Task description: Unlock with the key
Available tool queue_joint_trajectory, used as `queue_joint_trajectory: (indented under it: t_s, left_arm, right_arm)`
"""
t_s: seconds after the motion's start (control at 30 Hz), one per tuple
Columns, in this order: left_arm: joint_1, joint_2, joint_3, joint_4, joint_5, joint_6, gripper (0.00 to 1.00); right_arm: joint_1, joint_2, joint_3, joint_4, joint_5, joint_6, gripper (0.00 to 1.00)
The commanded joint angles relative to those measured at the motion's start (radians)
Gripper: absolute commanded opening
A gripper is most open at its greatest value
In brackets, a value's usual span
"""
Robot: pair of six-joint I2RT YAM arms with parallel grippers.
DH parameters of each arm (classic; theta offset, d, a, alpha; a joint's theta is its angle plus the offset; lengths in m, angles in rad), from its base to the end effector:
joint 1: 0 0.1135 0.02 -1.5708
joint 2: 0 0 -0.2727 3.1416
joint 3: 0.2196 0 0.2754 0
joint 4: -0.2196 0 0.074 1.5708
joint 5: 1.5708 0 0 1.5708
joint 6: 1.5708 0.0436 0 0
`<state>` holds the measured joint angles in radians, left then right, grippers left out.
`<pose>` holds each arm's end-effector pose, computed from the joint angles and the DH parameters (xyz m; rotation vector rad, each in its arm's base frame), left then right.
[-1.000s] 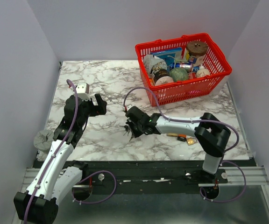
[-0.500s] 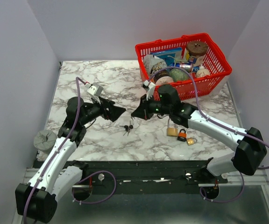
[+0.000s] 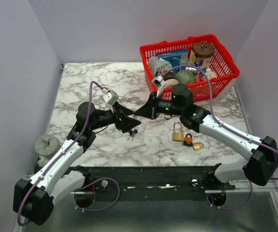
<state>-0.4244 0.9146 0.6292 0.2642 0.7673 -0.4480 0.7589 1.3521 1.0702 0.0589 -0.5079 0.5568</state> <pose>0.2006 -0.1239 0.3092 0.6211 1.6276 -1.2629 0.2358 0.2528 0.3378 -0.5994 1.9009 1.3538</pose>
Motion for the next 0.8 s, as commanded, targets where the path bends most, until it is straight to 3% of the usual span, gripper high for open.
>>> queue_joint_trajectory:
  t_s: [0.0, 0.13, 0.33, 0.5, 0.63, 0.77]
  left_arm:
    - [-0.023, 0.006, 0.006, -0.026, 0.006, 0.071, 0.86]
    - [-0.046, 0.009, 0.007, -0.063, 0.001, 0.094, 0.76]
    - [-0.060, 0.013, 0.029, -0.147, -0.051, 0.153, 0.75]
    - [-0.062, 0.024, 0.040, -0.168, -0.074, 0.160, 0.64]
    - [-0.065, 0.023, 0.038, -0.160, -0.076, 0.158, 0.46]
    - [-0.065, 0.021, 0.032, -0.146, -0.068, 0.149, 0.38]
  right_arm:
    - [-0.003, -0.028, -0.030, 0.028, 0.029, 0.046, 0.01]
    - [-0.004, -0.051, -0.044, 0.029, 0.068, 0.046, 0.01]
    - [-0.006, -0.061, -0.053, 0.030, 0.078, 0.057, 0.01]
    - [-0.006, -0.064, -0.058, 0.027, 0.082, 0.058, 0.01]
    - [-0.006, -0.064, -0.061, 0.028, 0.081, 0.061, 0.01]
    - [-0.006, -0.062, -0.062, 0.027, 0.080, 0.066, 0.01]
